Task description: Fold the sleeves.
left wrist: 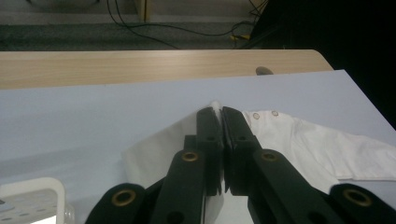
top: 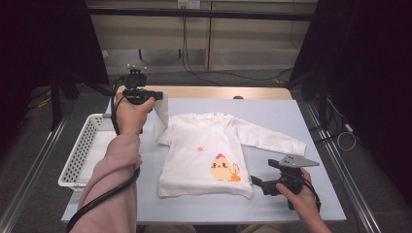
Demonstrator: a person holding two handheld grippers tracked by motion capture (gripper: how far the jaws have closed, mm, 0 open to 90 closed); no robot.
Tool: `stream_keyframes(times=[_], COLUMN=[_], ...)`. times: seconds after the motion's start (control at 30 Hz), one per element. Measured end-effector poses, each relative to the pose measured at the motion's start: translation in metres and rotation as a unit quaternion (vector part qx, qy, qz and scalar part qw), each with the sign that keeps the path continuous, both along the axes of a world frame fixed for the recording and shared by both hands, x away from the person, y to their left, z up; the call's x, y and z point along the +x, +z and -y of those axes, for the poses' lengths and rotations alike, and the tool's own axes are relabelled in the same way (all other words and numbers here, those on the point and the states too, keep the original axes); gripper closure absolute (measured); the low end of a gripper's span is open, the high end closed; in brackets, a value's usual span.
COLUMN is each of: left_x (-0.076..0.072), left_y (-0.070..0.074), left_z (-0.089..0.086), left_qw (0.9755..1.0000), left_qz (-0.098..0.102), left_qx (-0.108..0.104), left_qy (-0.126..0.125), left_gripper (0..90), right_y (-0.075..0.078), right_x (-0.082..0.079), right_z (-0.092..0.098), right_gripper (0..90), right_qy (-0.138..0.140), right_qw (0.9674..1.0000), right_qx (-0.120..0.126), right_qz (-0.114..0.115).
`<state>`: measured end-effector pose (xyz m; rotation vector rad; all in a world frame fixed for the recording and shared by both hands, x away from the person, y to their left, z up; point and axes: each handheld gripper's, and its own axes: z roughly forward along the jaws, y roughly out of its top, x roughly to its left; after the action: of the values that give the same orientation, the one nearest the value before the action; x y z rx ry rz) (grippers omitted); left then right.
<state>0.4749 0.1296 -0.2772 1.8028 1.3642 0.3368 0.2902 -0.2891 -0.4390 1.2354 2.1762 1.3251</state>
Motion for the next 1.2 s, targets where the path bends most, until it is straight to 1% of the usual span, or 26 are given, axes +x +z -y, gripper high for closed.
stream_keyframes(times=[0.2, 0.23, 0.3, 0.4, 0.43, 0.57, 0.77, 0.87, 0.93, 1.1, 1.2], left_x=[0.001, 0.001, 0.001, 0.002, 0.002, 0.003, 0.003, 0.005, 0.005, 0.005, 0.005], left_y=[0.003, 0.003, 0.003, 0.003, 0.003, 0.003, 0.005, 0.005, 0.006, 0.006, 0.007], left_z=[0.003, 0.003, 0.004, 0.005, 0.006, 0.009, 0.017, 0.02, 0.023, 0.029, 0.032], left_qw=[1.0, 1.0, 1.0, 1.0, 1.0, 1.0, 0.9998, 0.9998, 0.9997, 0.9997, 0.9996], left_qz=[-0.001, -0.002, -0.002, 0.001, -0.003, 0.001, -0.002, 0.0, 0.0, -0.001, 0.002], left_qx=[-0.003, 0.0, -0.001, 0.001, -0.002, 0.001, 0.003, 0.005, 0.005, 0.0, 0.003], left_qy=[-0.003, -0.004, -0.003, -0.005, -0.005, -0.009, -0.017, -0.022, -0.022, -0.026, -0.029], left_gripper=[87.2, 87.2, 87.2, 87.2, 87.2, 87.2, 87.2, 87.2, 87.1, 87.2, 87.2], right_y=[0.0, 0.0, 0.0, 0.0, 0.0, 0.0, 0.0, 0.0, 0.0, 0.0, 0.001], right_x=[0.0, 0.0, 0.0, 0.0, 0.0, 0.0, 0.0, 0.0, 0.0, 0.0, -0.001], right_z=[-0.001, -0.001, 0.0, 0.0, 0.0, 0.0, 0.0, 0.0, 0.0, 0.0, 0.0], right_gripper=[2.9, 2.9, 2.9, 2.9, 2.9, 2.9, 2.9, 2.9, 2.9, 2.9, 2.9], right_qy=[0.002, 0.003, 0.004, 0.003, 0.006, 0.006, 0.008, 0.008, 0.008, 0.009, 0.008], right_qw=[1.0, 1.0, 1.0, 1.0, 1.0, 1.0, 1.0, 1.0, 0.9999, 0.9999, 0.9999], right_qx=[0.002, 0.003, 0.0, 0.004, 0.002, 0.002, 0.003, 0.002, 0.008, 0.009, 0.01], right_qz=[-0.003, -0.003, 0.0, -0.001, -0.001, 0.0, 0.001, 0.003, 0.0, 0.001, 0.0])
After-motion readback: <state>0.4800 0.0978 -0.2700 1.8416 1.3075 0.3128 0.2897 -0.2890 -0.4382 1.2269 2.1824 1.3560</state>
